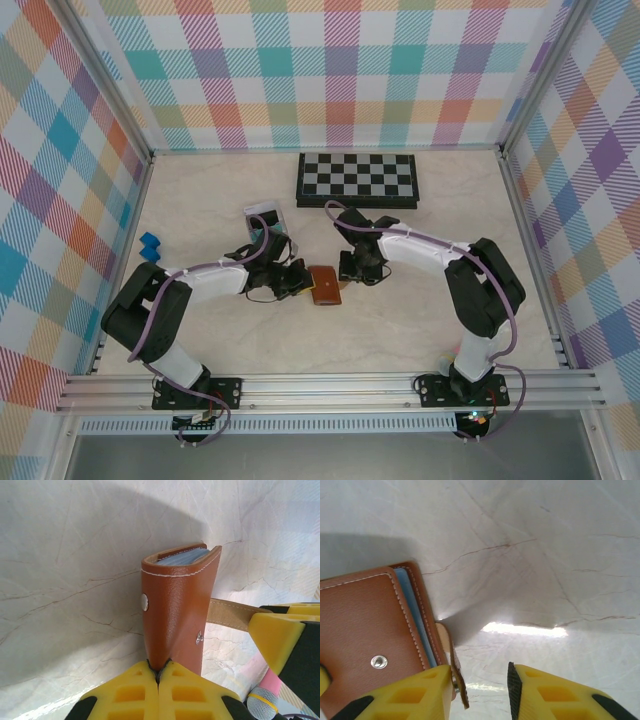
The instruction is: Take the credit cards out of the card holder
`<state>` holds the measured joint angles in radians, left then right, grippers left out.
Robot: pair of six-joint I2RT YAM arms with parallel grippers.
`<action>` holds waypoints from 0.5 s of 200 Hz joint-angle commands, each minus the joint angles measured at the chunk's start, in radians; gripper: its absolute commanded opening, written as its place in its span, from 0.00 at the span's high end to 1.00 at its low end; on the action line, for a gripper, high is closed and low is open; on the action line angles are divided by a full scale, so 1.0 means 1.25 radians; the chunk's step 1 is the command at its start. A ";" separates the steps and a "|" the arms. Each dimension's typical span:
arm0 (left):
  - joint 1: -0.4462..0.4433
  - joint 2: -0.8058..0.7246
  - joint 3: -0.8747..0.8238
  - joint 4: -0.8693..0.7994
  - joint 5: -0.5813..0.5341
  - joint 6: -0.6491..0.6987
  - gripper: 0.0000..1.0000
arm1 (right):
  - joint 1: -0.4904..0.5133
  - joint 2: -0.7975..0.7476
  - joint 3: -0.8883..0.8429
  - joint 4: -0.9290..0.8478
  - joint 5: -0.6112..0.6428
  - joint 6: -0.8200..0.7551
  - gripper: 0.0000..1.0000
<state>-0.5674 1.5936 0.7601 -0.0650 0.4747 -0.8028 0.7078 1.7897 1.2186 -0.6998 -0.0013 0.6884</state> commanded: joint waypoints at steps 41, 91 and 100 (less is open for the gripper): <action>-0.001 -0.020 0.047 -0.119 -0.063 0.020 0.70 | 0.004 0.025 0.031 0.002 -0.061 -0.028 0.81; -0.001 -0.062 0.101 -0.248 -0.174 0.041 0.34 | 0.007 0.008 0.028 0.012 -0.083 -0.039 1.00; -0.001 -0.082 0.103 -0.269 -0.204 0.037 0.27 | 0.009 -0.007 0.029 0.014 -0.091 -0.045 1.00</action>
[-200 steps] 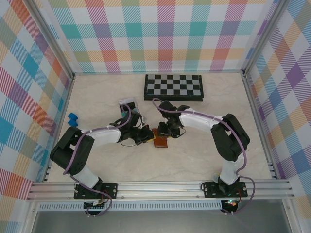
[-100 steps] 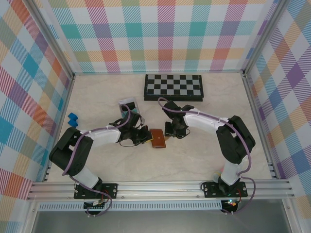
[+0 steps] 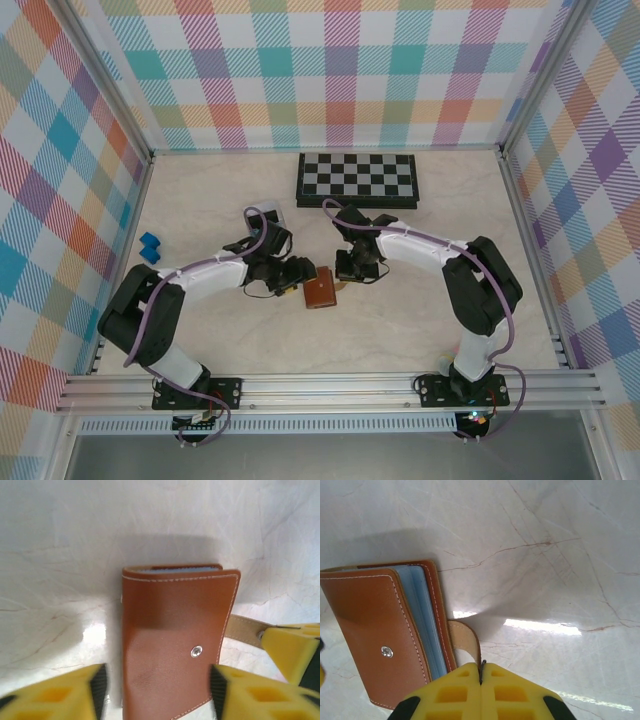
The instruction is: Take the credit cards out of the card holder
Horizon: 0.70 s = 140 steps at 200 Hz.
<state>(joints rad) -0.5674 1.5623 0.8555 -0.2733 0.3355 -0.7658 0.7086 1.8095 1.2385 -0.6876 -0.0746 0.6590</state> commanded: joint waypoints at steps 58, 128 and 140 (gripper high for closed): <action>0.000 -0.239 -0.014 -0.180 -0.224 -0.069 0.00 | 0.017 -0.126 0.006 0.117 -0.212 -0.038 1.00; 0.005 -0.377 -0.109 -0.197 -0.183 -0.108 0.00 | 0.036 -0.088 0.009 0.173 -0.224 -0.021 1.00; 0.005 -0.383 -0.121 -0.179 -0.168 -0.105 0.00 | 0.033 -0.095 0.002 0.177 -0.217 -0.024 1.00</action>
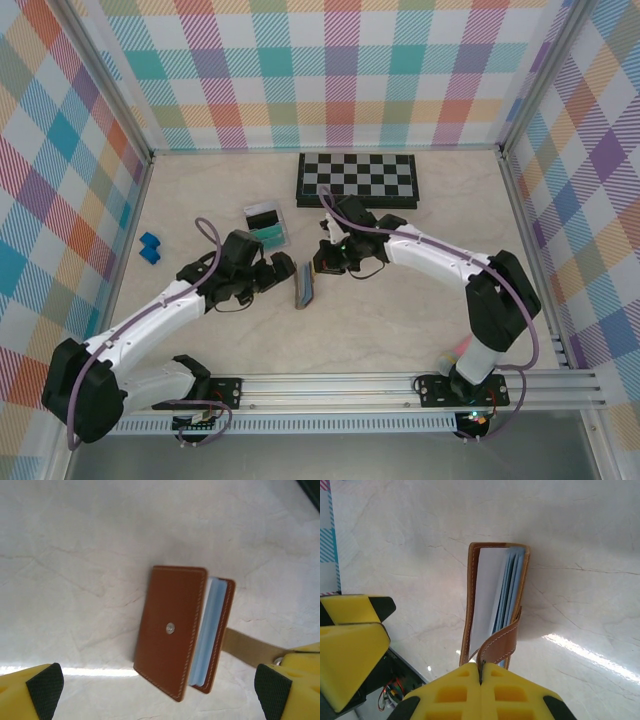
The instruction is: Take the credit cards out of the card holder
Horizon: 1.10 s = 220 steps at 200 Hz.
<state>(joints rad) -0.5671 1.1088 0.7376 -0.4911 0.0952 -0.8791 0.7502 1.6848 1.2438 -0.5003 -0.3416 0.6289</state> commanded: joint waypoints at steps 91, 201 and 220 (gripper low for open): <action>0.080 0.008 0.002 -0.024 0.038 0.046 0.00 | -0.004 0.021 -0.009 0.109 -0.077 0.042 1.00; 0.113 0.045 0.000 0.010 0.191 0.100 0.09 | -0.030 0.025 0.016 -0.117 0.186 0.014 1.00; 0.116 0.069 -0.012 0.049 0.216 0.087 0.19 | -0.031 0.027 0.009 -0.137 0.205 0.009 1.00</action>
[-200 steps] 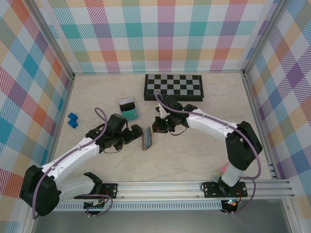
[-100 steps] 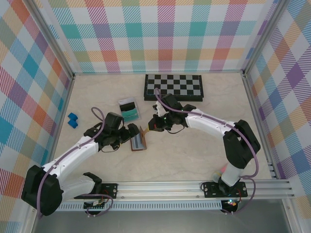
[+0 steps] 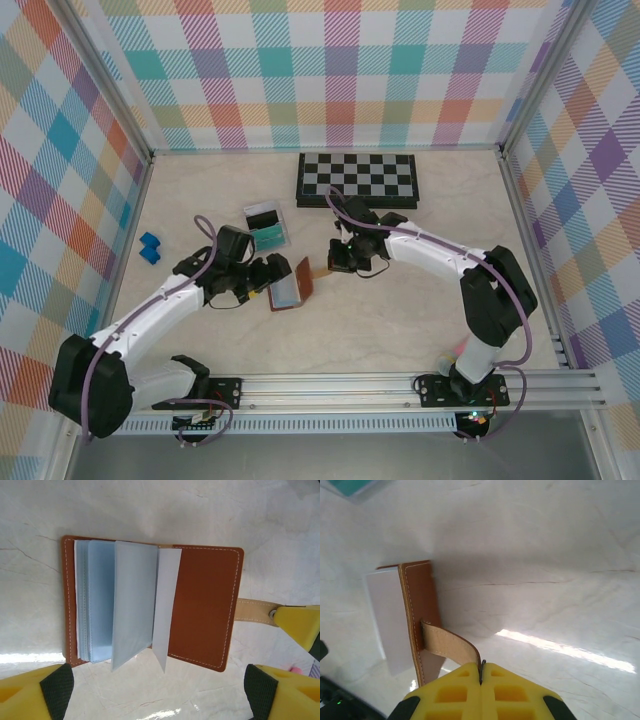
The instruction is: Take the credit cards out of the card holder
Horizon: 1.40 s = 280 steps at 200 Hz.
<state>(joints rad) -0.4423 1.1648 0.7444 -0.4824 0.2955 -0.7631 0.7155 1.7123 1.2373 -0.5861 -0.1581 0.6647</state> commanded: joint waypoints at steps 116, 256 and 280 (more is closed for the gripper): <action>0.019 0.141 -0.001 0.117 0.051 0.019 0.39 | -0.004 0.053 -0.001 -0.074 0.027 -0.041 1.00; -0.028 0.250 0.005 0.335 0.232 -0.034 0.62 | -0.004 0.064 -0.039 -0.030 0.005 -0.020 1.00; -0.055 0.285 0.023 0.345 0.221 -0.038 0.59 | -0.004 0.073 -0.041 -0.021 0.007 -0.012 1.00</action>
<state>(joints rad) -0.4828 1.4776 0.7372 -0.1074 0.5430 -0.7959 0.7132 1.7805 1.1984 -0.6277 -0.1421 0.6319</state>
